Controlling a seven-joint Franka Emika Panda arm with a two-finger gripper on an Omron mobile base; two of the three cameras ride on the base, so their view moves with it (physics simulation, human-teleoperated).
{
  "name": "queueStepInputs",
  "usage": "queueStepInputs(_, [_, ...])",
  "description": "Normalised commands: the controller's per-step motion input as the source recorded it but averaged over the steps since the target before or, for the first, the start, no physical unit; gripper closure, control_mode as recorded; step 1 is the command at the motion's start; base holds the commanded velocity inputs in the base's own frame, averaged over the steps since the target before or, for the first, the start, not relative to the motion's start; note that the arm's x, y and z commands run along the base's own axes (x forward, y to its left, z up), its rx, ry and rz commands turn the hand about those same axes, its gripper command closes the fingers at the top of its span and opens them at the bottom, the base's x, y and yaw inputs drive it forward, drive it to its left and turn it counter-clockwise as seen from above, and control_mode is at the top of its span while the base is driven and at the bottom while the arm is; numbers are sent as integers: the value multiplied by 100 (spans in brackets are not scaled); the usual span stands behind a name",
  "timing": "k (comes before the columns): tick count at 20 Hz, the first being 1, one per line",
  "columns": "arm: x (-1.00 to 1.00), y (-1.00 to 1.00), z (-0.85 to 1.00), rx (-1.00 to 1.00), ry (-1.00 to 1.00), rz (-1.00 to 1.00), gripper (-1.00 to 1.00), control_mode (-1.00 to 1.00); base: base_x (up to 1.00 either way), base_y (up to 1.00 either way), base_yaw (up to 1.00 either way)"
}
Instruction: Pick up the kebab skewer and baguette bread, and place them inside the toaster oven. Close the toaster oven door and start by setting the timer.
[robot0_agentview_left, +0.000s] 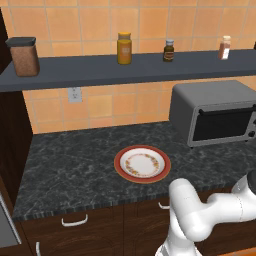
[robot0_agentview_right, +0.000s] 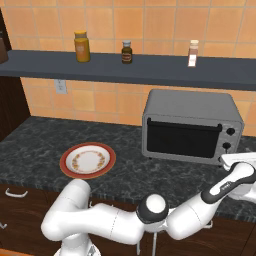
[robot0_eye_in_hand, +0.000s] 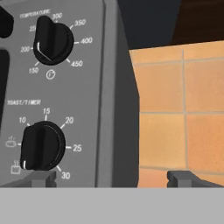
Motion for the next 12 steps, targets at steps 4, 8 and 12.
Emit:
queueStepInputs(4, [14,12,0,-9,0,0,-100,-100,0,0,0])
queueStepInputs(8, [16,26,0,-8,0,0,-100,-100,0,0,0])
queueStepInputs(12, [3,42,0,-4,0,-6,-100,-100,0,0,0])
